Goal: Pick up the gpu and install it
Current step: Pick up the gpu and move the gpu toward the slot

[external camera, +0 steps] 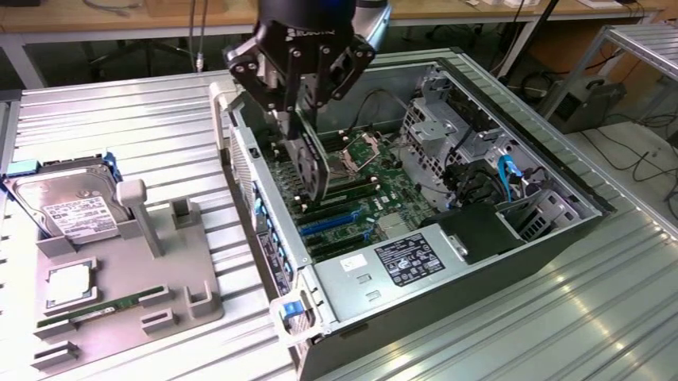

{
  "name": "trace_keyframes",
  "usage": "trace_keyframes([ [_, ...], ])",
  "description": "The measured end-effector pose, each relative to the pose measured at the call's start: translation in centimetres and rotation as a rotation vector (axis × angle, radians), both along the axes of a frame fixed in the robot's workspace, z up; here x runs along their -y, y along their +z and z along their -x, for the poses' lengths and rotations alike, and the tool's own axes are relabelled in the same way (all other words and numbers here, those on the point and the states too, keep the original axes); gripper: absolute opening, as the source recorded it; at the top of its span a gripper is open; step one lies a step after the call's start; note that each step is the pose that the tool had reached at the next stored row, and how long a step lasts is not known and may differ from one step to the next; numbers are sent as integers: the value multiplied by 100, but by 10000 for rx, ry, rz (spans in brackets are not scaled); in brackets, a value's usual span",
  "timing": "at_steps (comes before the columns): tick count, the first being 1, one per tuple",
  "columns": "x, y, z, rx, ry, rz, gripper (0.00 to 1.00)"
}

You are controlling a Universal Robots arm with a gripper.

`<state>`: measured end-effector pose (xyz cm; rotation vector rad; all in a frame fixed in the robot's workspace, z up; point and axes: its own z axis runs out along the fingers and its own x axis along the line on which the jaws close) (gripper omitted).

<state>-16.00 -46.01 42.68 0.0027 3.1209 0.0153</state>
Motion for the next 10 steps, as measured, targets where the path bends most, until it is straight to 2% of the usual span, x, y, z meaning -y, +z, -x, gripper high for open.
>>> trace_keyframes([
  [3,-36,-80,-203,-4,0,19,26],
  [10,-100,-207,-519,-8,-1,51,26],
])
